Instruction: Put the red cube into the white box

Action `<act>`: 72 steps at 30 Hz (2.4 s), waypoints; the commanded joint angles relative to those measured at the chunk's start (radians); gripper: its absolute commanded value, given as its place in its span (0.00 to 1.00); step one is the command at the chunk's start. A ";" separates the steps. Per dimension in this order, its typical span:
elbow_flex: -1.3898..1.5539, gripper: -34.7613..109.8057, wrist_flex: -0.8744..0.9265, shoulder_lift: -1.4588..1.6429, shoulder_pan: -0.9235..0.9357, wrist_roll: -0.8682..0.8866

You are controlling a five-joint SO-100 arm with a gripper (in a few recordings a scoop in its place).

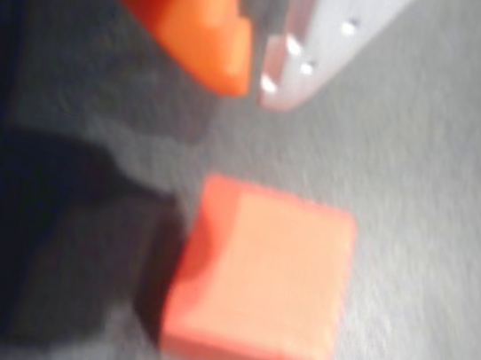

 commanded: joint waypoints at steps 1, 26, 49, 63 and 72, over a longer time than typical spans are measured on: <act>-0.072 0.24 -0.012 -0.031 -0.011 0.017; -0.025 0.40 -0.221 -0.091 -0.101 0.103; 0.109 0.34 -0.403 -0.164 -0.109 0.129; 0.072 0.24 -0.216 -0.017 -0.077 0.160; -0.026 0.24 0.178 0.265 0.049 0.222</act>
